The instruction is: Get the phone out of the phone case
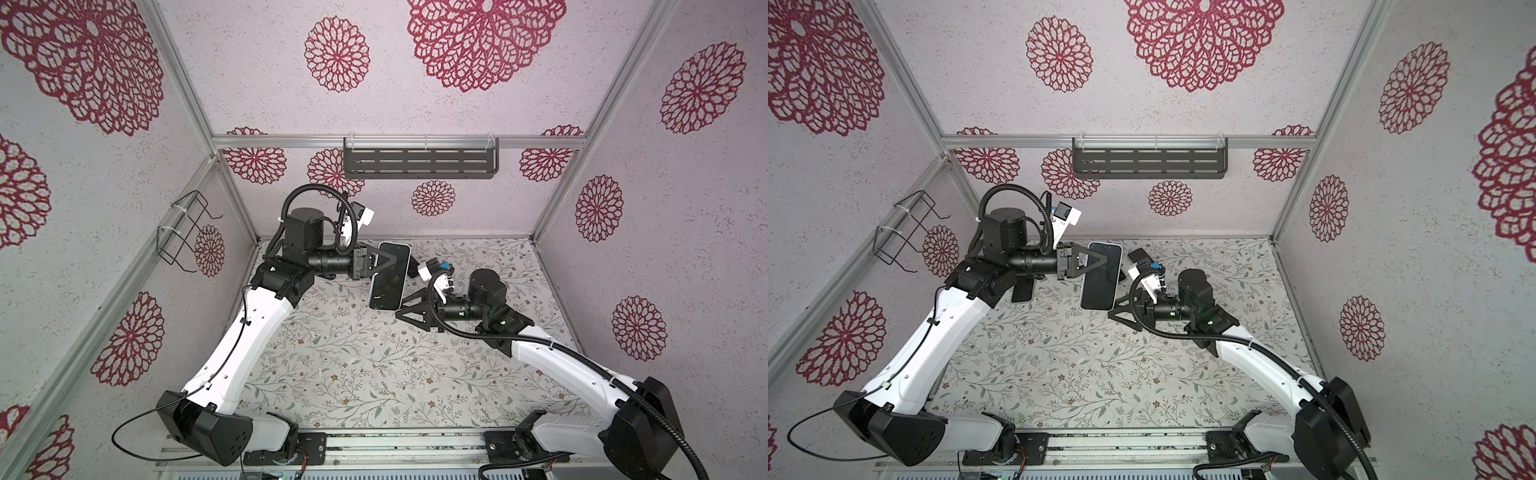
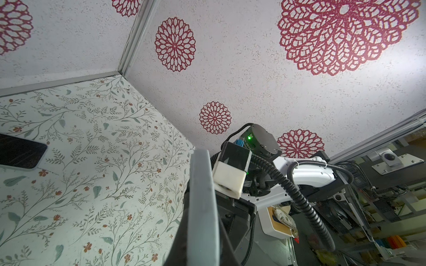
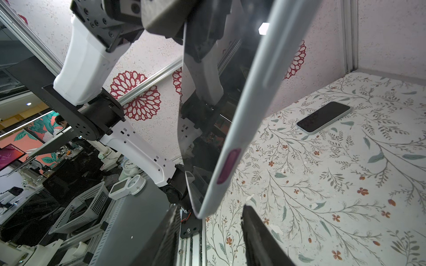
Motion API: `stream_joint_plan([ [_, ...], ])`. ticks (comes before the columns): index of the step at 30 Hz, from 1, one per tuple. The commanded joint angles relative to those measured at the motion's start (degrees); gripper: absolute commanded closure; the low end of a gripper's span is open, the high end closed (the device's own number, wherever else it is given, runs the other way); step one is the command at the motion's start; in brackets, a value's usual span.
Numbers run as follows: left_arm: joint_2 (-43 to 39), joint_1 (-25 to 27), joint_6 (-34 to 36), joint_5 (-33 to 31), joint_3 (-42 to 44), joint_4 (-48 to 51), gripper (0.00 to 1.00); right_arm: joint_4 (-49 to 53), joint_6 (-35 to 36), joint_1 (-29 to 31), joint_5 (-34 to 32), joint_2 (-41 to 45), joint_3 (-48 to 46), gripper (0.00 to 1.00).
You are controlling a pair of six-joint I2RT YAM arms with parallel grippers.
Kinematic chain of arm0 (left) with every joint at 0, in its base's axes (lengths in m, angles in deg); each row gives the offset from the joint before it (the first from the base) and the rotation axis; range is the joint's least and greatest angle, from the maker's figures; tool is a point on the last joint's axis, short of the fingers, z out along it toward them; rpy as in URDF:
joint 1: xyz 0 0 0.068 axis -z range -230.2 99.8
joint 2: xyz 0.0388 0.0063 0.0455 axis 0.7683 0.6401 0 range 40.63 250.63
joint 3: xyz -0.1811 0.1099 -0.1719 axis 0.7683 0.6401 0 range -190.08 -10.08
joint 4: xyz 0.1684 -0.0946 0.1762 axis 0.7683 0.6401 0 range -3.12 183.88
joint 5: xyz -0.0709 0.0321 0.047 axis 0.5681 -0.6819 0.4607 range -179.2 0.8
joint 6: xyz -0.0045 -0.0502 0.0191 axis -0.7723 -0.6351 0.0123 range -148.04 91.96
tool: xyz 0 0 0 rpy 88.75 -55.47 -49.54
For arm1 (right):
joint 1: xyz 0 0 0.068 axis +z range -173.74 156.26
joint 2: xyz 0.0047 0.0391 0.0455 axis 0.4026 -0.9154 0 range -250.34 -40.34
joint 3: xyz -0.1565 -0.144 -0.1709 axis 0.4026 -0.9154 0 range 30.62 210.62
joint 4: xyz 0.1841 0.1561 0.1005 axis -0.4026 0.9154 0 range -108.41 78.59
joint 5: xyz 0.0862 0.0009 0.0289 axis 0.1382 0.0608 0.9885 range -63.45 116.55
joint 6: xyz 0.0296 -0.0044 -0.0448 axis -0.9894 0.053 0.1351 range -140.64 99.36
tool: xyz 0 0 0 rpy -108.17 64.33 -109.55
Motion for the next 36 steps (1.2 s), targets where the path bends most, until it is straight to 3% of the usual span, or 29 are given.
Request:
stream_joint_plan([
  [1, -1.5, 0.6, 0.2, 1.6, -0.5, -3.5, 1.0, -2.7, 0.8, 0.3, 1.2, 0.0, 1.9, 0.56],
  [18, -1.0, 1.3, -1.1, 1.0, 1.1, -6.1, 1.0, -3.9, 0.7, 0.3, 0.1, 0.5, 1.3, 0.67],
  [24, -0.6, 1.2, -1.7, -0.7, 1.0, -6.4, 1.0, -5.3, 0.6, 0.3, 0.3, 0.8, 0.6, 0.81],
  [36, 3.6, 0.2, -21.9, -3.5, 4.2, -21.7, 1.0, -12.7, 4.3, 0.3, -5.1, 3.8, -4.1, 0.98],
])
